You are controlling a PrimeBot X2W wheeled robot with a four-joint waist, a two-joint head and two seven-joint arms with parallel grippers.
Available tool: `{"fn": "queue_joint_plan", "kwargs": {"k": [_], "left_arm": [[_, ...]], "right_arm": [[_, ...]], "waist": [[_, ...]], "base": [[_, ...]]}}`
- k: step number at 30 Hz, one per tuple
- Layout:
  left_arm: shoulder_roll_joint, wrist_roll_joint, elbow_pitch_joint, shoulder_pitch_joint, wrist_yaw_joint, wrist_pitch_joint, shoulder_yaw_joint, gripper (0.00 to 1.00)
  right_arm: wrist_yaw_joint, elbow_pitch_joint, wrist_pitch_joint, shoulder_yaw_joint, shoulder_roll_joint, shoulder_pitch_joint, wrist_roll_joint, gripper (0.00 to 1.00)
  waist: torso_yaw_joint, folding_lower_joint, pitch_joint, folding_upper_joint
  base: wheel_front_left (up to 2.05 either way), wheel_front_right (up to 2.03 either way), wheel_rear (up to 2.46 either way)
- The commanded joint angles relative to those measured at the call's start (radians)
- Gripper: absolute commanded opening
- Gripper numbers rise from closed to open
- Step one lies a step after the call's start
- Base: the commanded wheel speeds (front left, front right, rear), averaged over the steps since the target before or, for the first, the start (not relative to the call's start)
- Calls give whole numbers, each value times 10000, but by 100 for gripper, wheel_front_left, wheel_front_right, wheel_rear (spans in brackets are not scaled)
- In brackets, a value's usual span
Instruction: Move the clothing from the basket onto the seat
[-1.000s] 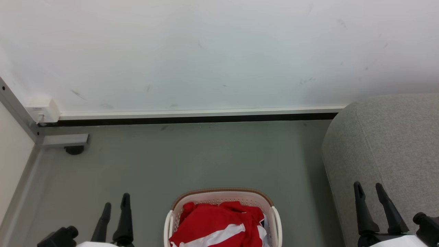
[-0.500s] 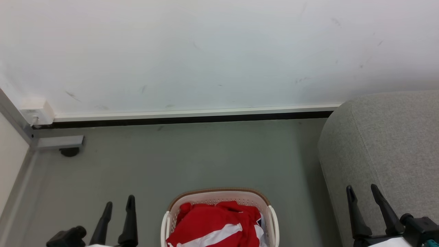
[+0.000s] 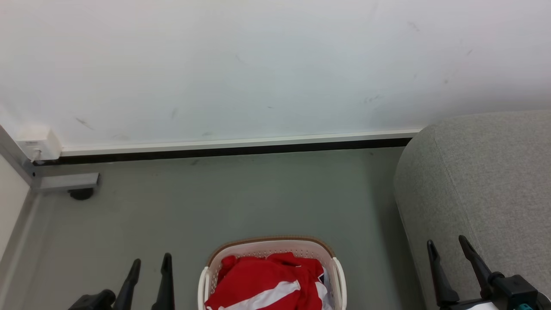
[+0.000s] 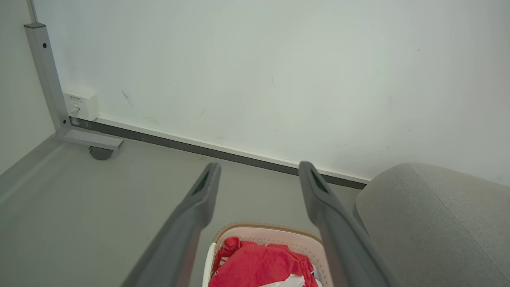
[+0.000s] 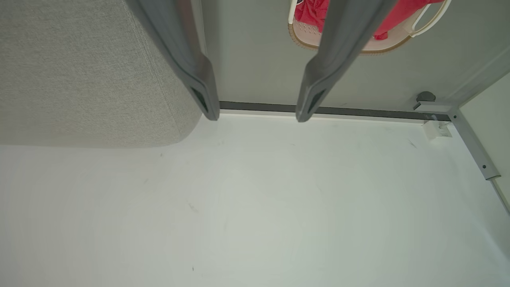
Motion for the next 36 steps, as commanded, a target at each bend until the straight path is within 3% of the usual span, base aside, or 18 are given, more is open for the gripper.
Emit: {"fn": "queue_joint_plan", "kwargs": {"k": [1,23,36], "left_arm": [[90,273,4,67,-49,-63,22,100],[105,2087,345,291,-230,-512,-72,100],[168,3075,427,241,-326,-709,-51,100]], "right_arm": [[-15,30,-64,-117,9,69,-255,100],[-19,344,-74,-452,414,177,-2291,100],[-22,397,-80,-442,615,-4,-3202,100]], "waist": [[-22,0,3,0],[-460,0,56,0],[-1187,0,367,0]], "base": [[0,0,0],[0,0,0],[0,0,0]]}}
